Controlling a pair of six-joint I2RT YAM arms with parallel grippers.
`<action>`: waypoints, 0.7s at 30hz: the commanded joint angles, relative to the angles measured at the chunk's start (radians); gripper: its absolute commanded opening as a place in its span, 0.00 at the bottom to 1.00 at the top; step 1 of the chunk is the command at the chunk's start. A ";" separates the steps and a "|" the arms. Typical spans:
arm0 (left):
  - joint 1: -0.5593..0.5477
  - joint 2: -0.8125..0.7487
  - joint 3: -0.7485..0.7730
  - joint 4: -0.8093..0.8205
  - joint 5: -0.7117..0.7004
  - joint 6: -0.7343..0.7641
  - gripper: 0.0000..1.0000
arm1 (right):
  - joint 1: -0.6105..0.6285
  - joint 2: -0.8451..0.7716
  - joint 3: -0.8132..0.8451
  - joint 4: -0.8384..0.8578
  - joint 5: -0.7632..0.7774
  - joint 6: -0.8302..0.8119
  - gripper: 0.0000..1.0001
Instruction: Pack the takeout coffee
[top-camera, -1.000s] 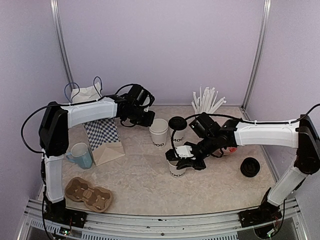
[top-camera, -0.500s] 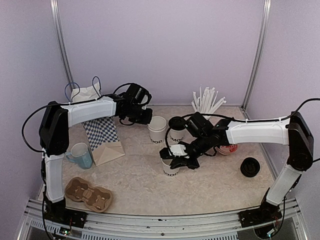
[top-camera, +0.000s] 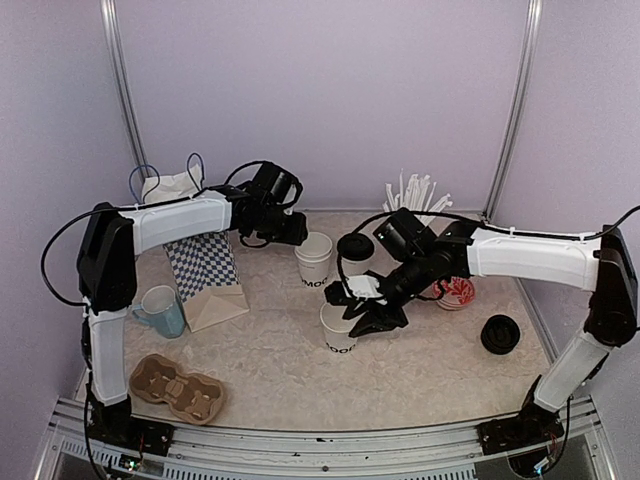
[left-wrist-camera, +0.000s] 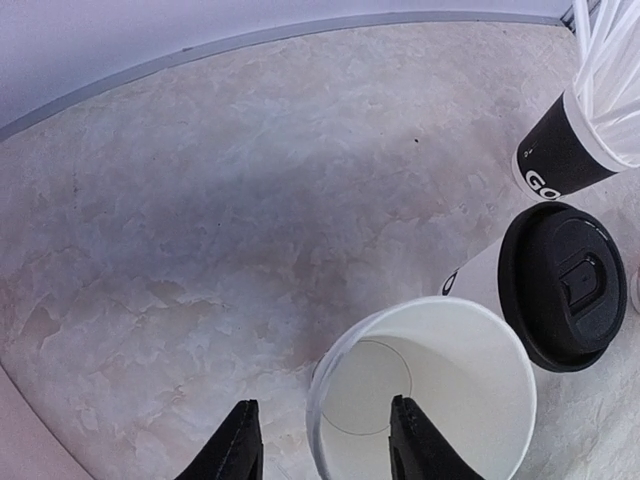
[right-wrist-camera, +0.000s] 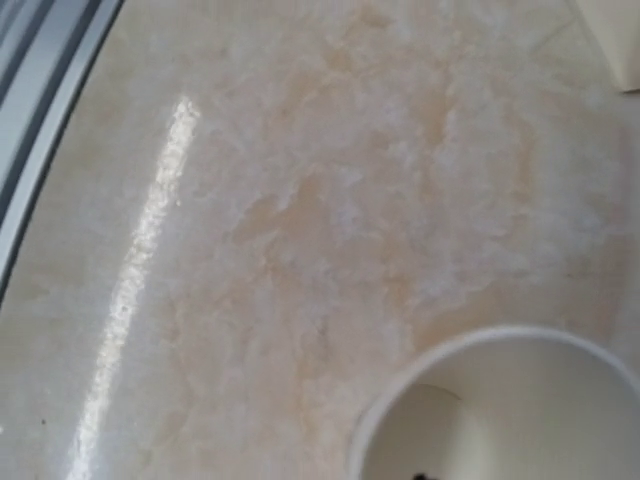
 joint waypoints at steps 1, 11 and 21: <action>-0.049 -0.112 0.024 0.011 -0.057 0.044 0.45 | -0.085 -0.112 0.013 -0.087 0.031 0.033 0.39; -0.282 -0.358 -0.191 0.165 -0.225 0.296 0.61 | -0.521 -0.311 -0.219 -0.173 0.209 0.103 0.35; -0.270 -0.428 -0.305 0.211 -0.205 0.295 0.62 | -0.745 -0.492 -0.436 -0.299 0.386 0.064 0.24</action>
